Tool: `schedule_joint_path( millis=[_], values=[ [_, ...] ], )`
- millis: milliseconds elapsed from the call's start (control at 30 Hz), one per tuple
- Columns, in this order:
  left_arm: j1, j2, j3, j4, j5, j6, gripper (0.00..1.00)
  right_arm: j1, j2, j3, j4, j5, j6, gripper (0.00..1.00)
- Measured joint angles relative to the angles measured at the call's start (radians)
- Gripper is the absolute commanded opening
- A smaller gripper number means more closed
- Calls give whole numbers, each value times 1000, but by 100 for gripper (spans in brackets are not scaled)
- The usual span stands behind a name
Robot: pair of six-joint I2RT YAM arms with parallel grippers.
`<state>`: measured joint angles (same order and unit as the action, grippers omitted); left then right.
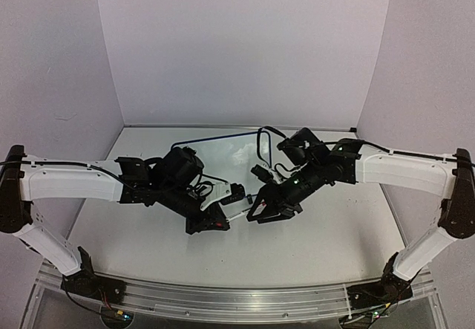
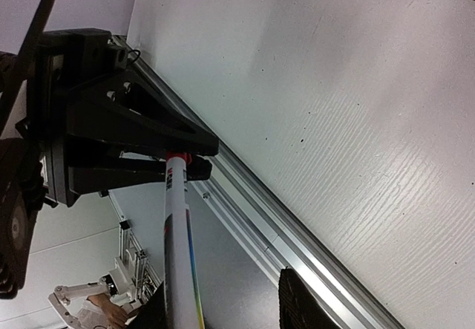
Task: Write a sentence on the whiteboard
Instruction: Open the pen cap from the whiteboard marker.
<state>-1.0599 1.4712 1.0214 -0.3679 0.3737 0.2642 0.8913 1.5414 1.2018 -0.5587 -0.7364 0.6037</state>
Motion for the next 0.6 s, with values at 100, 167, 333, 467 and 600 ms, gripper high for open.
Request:
schedule_joint_path(
  millis=[100, 167, 333, 467, 600],
  values=[
    [0, 0, 0, 0, 1, 0, 0, 2, 17, 6, 23, -4, 3, 36],
    [1, 2, 0, 0, 3, 0, 0, 2, 28, 13, 40, -8, 4, 35],
    [0, 7, 0, 0, 18, 0, 0, 2, 32, 15, 87, -10, 15, 25],
    [0, 16, 5, -2, 21, 0, 0, 2, 32, 15, 111, -10, 29, 13],
    [0, 23, 9, -2, 19, -4, 0, 2, 33, 14, 127, -12, 37, 11]
  ],
)
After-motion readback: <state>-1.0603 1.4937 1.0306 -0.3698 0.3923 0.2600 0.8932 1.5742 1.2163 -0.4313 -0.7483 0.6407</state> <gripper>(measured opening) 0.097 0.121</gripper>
